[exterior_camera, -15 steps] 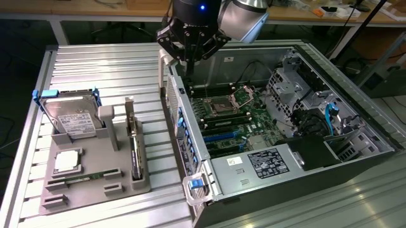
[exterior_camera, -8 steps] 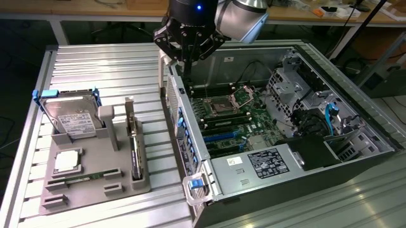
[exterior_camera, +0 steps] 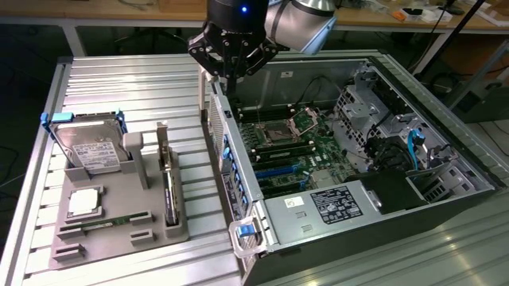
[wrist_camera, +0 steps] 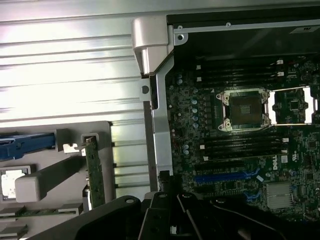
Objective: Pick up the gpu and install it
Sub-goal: 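Reach for the gpu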
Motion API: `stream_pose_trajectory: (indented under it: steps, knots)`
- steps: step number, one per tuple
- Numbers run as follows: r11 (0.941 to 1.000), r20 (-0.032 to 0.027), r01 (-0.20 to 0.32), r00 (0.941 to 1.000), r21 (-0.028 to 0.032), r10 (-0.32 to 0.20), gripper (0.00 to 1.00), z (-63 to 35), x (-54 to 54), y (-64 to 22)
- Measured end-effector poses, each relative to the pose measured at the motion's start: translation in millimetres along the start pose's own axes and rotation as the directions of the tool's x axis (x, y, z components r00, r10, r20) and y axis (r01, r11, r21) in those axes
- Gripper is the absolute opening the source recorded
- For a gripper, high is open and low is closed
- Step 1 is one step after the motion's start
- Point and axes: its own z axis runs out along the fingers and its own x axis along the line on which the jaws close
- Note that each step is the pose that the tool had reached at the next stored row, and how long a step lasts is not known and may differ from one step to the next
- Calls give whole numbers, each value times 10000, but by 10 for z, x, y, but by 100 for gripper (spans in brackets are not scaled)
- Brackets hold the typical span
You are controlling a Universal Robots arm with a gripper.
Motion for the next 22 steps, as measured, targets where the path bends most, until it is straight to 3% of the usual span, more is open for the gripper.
stream_pose_trajectory:
  steps: [22]
  knots:
    - [10000, 0, 0, 10000, 0, 0, 11, 0, 155, -12]
